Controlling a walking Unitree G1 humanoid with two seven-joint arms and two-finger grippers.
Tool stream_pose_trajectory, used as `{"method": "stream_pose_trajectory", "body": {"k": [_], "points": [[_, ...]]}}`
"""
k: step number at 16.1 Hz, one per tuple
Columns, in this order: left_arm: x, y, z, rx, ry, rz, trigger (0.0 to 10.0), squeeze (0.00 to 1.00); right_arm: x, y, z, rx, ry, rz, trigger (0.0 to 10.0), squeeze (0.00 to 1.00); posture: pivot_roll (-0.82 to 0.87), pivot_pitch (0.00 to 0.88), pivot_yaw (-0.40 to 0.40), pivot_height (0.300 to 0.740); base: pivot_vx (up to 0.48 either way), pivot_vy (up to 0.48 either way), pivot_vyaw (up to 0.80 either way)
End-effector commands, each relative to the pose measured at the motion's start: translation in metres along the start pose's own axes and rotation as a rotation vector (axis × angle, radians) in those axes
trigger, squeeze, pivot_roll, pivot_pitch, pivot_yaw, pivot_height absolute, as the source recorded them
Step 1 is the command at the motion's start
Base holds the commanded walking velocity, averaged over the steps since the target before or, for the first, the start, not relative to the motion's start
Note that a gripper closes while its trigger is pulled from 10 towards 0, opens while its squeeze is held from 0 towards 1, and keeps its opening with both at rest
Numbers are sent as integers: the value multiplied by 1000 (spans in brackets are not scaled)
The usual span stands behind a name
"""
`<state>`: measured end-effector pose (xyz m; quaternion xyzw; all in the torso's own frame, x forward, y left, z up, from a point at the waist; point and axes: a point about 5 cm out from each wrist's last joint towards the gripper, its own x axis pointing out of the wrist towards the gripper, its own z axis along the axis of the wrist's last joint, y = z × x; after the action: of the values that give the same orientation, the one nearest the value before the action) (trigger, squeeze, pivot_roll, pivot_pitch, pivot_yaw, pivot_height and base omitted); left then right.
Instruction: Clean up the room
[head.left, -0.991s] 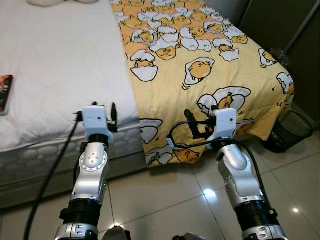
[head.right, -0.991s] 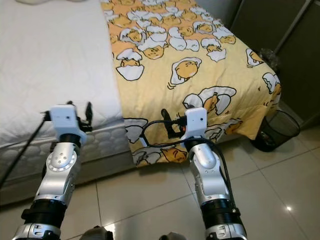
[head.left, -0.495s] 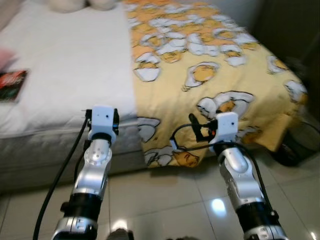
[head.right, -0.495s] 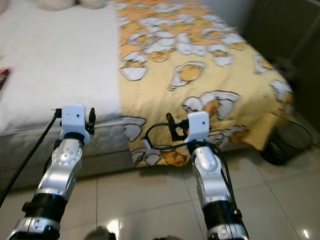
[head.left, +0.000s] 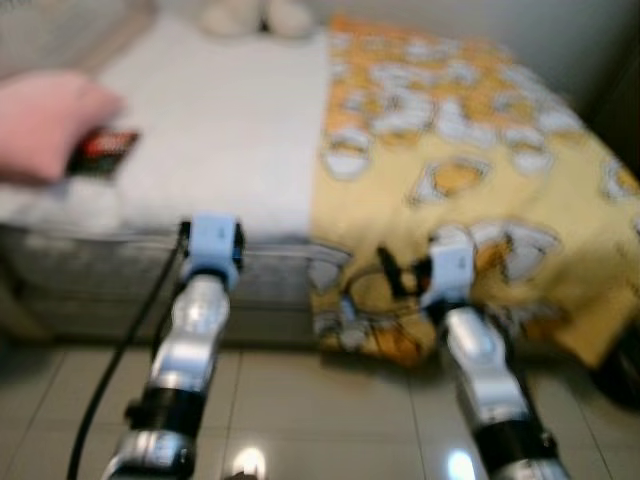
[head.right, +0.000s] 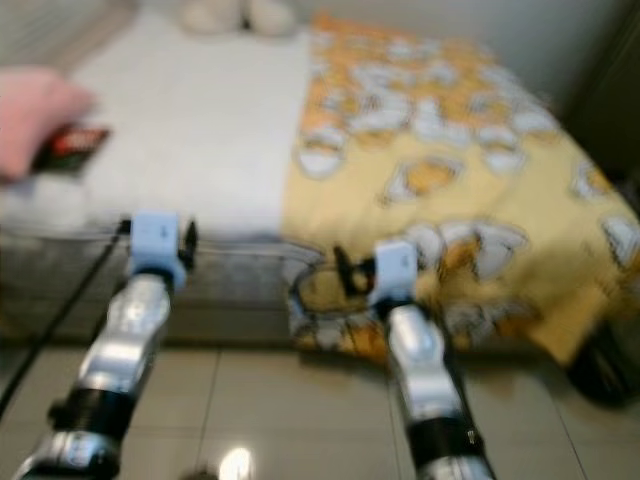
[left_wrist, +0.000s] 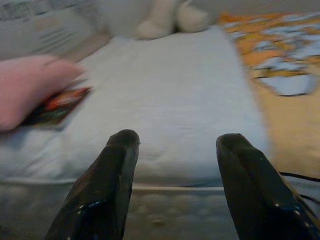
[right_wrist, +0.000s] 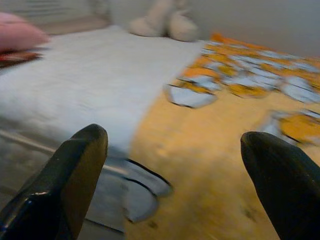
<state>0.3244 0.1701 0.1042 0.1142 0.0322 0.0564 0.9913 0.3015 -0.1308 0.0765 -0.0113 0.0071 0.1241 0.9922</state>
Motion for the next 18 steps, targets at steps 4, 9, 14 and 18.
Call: {"method": "stream_pose_trajectory", "body": {"k": [4, 9, 14, 18], "points": [[4, -5, 2, 0, 6, -23, 10000, 0, -3, -4, -3, 5, 5, 5, 10000, 0, 16, 0, -38, 740, 480, 0, 448], [-16, -13, 0, -36, -35, -217, 10000, 0, -19, -13, -7, 36, -9, 3, 10000, 0, 22, 0, -31, 740, 478, 0, 446], [-70, -5, -26, -174, 32, -301, 10000, 0, -74, -27, -40, 26, 121, -1, 10000, 0, 38, 0, -25, 740, 0, 0, 440], [-61, -15, -19, -87, 59, -194, 10000, 0, -53, -16, -35, 56, 101, 10, 10000, 0, 30, 0, -19, 740, 338, -336, 222]]}}
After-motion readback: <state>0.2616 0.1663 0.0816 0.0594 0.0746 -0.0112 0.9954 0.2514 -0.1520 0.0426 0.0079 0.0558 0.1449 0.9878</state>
